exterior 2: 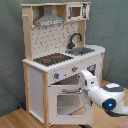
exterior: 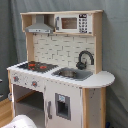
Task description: Play with the kitchen
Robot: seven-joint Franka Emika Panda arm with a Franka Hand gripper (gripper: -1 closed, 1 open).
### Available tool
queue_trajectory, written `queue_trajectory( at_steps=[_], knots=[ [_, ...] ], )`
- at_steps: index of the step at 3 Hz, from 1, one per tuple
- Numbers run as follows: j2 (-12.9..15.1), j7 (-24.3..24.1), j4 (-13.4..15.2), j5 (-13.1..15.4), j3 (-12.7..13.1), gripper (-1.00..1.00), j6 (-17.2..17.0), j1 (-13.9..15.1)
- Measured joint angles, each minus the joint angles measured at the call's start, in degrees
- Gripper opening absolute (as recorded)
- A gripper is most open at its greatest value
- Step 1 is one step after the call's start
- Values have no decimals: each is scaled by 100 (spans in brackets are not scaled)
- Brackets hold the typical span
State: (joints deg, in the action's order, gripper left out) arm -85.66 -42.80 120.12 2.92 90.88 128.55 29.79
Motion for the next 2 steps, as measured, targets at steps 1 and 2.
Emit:
queue_trajectory(
  at_steps=[1,2],
  knots=[
    [2,414,0,194,-383,100,-143,-262],
    [3,870,0,312,-625,100,-302,-522]
  ],
)
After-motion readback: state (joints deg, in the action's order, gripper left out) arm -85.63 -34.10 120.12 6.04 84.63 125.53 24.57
